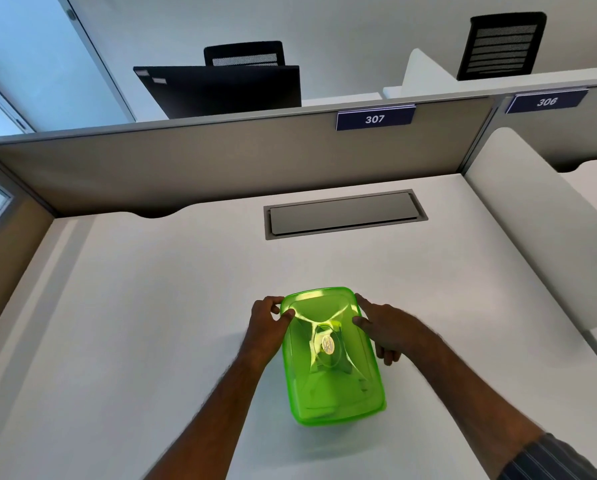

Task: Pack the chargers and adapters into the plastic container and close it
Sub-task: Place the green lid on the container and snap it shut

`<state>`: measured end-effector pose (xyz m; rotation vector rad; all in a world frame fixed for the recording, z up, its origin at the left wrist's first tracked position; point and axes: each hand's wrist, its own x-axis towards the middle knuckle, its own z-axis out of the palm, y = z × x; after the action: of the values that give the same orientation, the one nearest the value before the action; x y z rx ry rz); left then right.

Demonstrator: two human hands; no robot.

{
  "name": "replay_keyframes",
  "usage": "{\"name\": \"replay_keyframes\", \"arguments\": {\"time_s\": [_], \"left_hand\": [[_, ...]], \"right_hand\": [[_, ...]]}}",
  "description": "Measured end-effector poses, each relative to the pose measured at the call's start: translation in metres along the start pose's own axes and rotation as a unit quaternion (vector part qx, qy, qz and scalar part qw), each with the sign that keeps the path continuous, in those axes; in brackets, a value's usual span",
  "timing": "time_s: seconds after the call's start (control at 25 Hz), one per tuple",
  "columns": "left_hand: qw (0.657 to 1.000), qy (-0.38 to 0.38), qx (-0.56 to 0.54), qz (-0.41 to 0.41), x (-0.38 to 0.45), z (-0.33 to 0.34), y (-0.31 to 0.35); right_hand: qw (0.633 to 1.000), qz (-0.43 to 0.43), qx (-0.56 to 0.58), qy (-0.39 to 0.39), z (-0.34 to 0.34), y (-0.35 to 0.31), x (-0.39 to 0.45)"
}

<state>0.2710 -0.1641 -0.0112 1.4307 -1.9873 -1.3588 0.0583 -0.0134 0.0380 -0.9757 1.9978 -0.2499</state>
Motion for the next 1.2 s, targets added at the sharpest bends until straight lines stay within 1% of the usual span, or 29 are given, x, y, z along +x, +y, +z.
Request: {"name": "replay_keyframes", "arguments": {"time_s": [0.12,0.2,0.28,0.36,0.52,0.68,0.8,1.04,1.12,1.2], "left_hand": [[1.0,0.003,0.0,0.004,0.0,0.0,-0.001],[1.0,0.006,0.001,0.005,0.0,0.0,-0.002],[1.0,0.006,0.002,0.005,0.001,0.0,-0.002],[1.0,0.006,0.002,0.004,0.001,-0.001,-0.001],[1.0,0.009,-0.003,0.001,-0.002,0.002,0.001],[1.0,0.017,0.0,0.002,-0.005,0.007,0.001],[1.0,0.018,0.002,0.0,-0.005,0.008,-0.001],[1.0,0.023,0.001,-0.005,-0.007,0.009,0.0],[1.0,0.015,-0.017,-0.004,-0.014,0.006,-0.001],[0.998,-0.009,-0.057,-0.007,-0.028,0.002,-0.007]], "right_hand": [[1.0,-0.01,-0.013,0.013,0.0,0.005,0.002],[0.998,-0.031,-0.029,0.051,0.004,0.01,0.005],[0.993,-0.063,0.002,0.099,0.008,0.008,0.011],[0.987,-0.087,0.049,0.13,0.013,-0.002,0.019],[0.98,-0.083,0.062,0.172,0.033,-0.023,0.028],[0.965,-0.097,0.05,0.24,0.054,-0.018,0.024],[0.959,-0.101,0.054,0.259,0.055,-0.015,0.026],[0.955,-0.108,0.048,0.271,0.058,-0.014,0.026],[0.956,-0.103,0.044,0.271,0.058,-0.014,0.026],[0.956,-0.1,0.04,0.272,0.058,-0.014,0.026]]}}
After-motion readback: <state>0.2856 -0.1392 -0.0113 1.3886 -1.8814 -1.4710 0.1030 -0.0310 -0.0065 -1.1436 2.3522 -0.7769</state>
